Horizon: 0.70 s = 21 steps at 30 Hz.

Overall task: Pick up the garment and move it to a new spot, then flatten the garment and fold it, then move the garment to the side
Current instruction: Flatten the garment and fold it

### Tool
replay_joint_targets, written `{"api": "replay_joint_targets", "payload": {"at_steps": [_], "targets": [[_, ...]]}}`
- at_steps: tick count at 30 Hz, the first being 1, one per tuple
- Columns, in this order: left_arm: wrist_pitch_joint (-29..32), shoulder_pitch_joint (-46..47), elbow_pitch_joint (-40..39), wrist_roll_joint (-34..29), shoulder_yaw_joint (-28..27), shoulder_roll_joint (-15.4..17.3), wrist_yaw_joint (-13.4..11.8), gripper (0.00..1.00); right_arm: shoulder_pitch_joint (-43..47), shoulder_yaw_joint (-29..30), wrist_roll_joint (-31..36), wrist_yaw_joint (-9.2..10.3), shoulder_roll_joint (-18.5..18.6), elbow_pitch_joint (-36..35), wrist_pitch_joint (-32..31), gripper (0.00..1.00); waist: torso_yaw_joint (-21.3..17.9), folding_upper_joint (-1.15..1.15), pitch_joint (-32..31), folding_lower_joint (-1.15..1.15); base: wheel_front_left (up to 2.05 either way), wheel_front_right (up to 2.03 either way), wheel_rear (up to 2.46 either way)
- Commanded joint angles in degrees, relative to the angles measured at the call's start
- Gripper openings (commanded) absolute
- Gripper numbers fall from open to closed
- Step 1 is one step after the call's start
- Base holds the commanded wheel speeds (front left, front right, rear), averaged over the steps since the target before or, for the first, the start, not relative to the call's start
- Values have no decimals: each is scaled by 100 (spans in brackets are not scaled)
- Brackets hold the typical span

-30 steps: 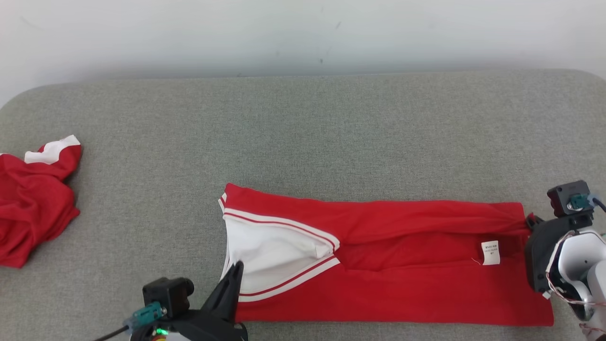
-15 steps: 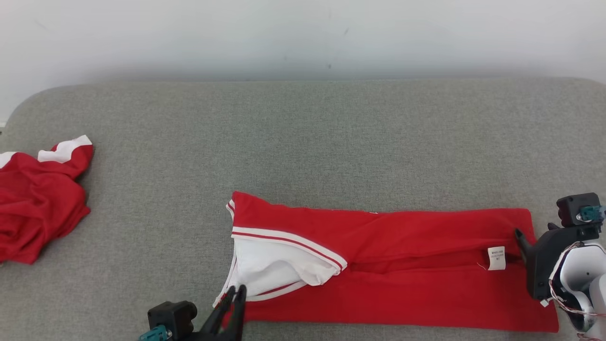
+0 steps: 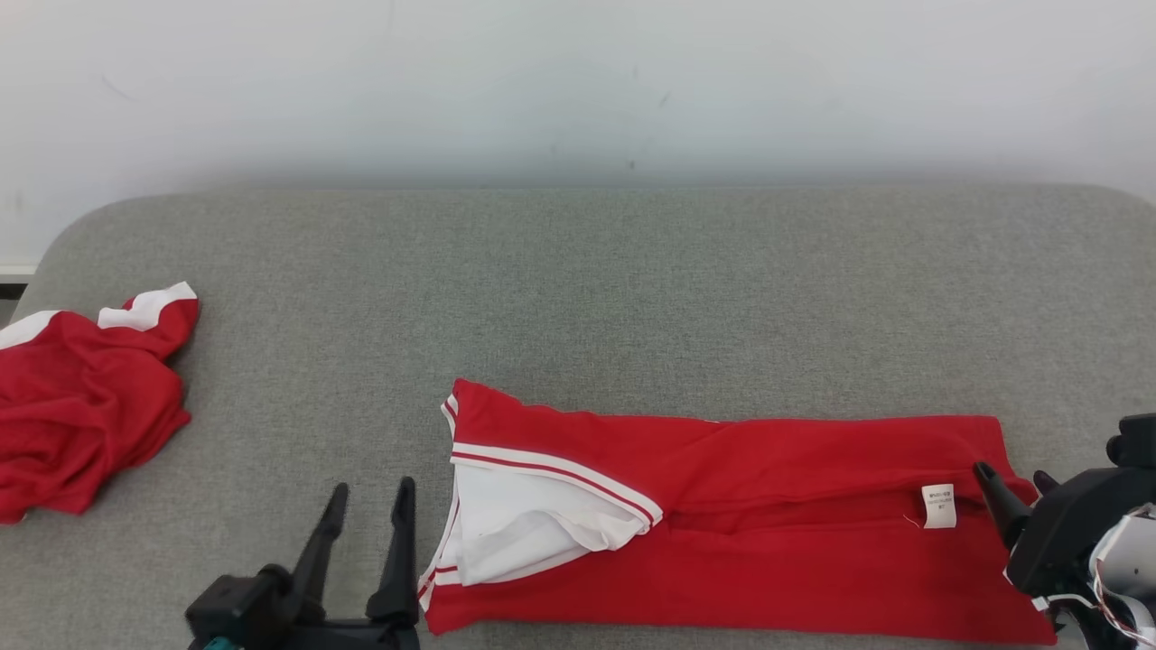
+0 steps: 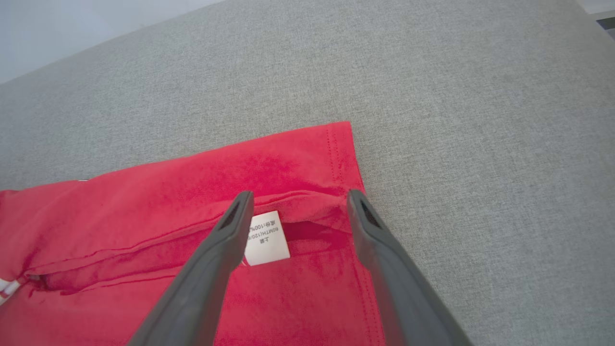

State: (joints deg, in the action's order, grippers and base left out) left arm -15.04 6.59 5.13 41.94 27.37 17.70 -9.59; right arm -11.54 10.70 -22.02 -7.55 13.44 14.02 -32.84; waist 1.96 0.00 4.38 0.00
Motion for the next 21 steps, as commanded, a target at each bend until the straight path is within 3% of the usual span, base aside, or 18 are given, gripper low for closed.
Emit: {"api": "replay_joint_targets", "payload": {"at_steps": [1, 7, 13, 21], "targets": [[-11, -206, -80, -215, -172, -82, 70, 100, 80, 64, -8, 14, -61, -72, -36, 100, 1, 0, -15, 0, 0, 0, 0], [-14, -867, -640, -1507, -1503, -769, 733, 100, 96, 636, 96, 14, -341, -161, -187, 100, -2, 0, -44, 0, 0, 0, 0], [-15, -1353, -614, -2220, -2286, -1286, 1307, 100, -97, 1126, 276, 14, -579, 89, -161, 100, 28, 0, -48, 0, 0, 0, 0], [-16, -1396, -426, -2468, -2642, -1465, 1586, 100, -383, 1473, 498, 14, -612, 524, -103, 100, 141, 0, 73, 0, 0, 0, 0]]}}
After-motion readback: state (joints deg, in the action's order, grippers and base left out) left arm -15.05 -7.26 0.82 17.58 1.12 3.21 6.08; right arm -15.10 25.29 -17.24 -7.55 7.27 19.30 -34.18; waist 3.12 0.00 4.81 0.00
